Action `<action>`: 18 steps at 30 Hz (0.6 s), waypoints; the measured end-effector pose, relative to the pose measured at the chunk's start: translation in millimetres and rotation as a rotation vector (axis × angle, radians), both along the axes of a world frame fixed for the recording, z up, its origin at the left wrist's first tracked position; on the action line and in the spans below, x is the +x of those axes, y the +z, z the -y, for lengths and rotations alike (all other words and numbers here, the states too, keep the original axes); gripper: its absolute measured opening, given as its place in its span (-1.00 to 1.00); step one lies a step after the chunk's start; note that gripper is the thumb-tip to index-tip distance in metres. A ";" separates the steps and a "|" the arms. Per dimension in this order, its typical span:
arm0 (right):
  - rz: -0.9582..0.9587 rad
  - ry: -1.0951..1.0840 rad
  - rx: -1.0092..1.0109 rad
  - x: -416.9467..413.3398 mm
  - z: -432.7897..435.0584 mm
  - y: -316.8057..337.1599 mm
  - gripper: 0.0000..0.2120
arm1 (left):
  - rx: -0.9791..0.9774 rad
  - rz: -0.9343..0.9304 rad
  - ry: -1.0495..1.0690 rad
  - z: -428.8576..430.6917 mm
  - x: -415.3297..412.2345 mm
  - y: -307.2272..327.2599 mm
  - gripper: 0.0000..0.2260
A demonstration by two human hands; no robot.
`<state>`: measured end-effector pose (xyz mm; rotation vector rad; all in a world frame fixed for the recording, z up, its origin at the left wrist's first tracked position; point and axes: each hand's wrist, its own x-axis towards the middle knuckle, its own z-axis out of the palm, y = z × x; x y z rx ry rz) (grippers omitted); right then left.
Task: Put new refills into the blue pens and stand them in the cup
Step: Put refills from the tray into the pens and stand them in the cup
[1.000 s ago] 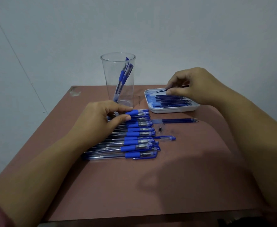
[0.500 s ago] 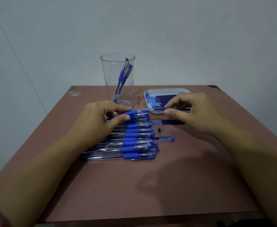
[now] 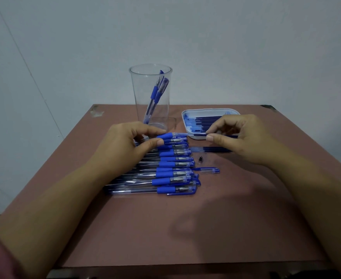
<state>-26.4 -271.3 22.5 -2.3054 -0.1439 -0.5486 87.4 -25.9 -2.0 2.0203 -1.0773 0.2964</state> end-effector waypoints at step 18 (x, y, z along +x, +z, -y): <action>-0.021 0.067 -0.107 6.7 -18.8 -10.2 -0.89 | 0.064 0.024 -0.106 2.1 -8.9 4.7 -0.80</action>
